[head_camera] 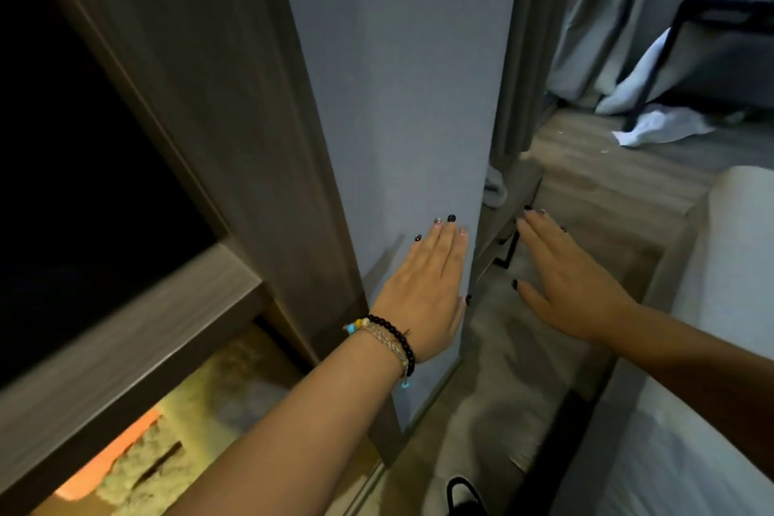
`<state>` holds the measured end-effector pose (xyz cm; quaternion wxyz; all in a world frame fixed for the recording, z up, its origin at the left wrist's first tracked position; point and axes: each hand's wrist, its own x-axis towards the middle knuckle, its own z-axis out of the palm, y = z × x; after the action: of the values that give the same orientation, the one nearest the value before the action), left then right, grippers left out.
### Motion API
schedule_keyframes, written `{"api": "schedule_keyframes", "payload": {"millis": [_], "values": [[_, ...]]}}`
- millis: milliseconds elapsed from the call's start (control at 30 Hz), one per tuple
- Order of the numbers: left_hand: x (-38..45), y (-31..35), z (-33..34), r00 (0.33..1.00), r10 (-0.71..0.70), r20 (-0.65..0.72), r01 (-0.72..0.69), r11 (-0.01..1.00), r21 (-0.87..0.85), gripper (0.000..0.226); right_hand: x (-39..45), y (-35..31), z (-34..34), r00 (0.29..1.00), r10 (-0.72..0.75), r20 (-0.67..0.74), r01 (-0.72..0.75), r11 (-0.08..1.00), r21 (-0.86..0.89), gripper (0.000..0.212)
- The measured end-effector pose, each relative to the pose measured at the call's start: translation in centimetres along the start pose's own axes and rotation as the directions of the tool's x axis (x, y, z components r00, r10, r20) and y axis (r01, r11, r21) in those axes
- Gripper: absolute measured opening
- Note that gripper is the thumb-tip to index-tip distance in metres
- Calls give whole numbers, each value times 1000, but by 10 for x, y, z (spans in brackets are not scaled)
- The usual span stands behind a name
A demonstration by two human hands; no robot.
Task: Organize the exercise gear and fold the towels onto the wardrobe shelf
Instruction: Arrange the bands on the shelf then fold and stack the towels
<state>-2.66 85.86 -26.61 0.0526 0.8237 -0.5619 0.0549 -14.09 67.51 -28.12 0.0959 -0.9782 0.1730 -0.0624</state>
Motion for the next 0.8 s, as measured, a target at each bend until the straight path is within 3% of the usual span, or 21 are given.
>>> {"api": "schedule_keyframes", "payload": {"millis": [300, 467, 567, 800], "values": [[53, 22, -30, 998, -6, 57, 13, 991, -132, 76, 14, 25, -57, 990, 117, 77, -117, 993, -6, 82], [111, 29, -24, 997, -31, 65, 35, 997, -62, 73, 56, 68, -72, 964, 190, 186, -199, 980, 28, 82], [155, 33, -18, 993, -44, 113, 50, 997, -51, 72, 84, 103, -76, 957, 167, 238, -180, 983, 33, 81], [240, 40, 14, 978, -138, 154, 169, 962, -213, 75, 138, 174, -74, 955, 131, 265, -145, 989, 32, 75]]}}
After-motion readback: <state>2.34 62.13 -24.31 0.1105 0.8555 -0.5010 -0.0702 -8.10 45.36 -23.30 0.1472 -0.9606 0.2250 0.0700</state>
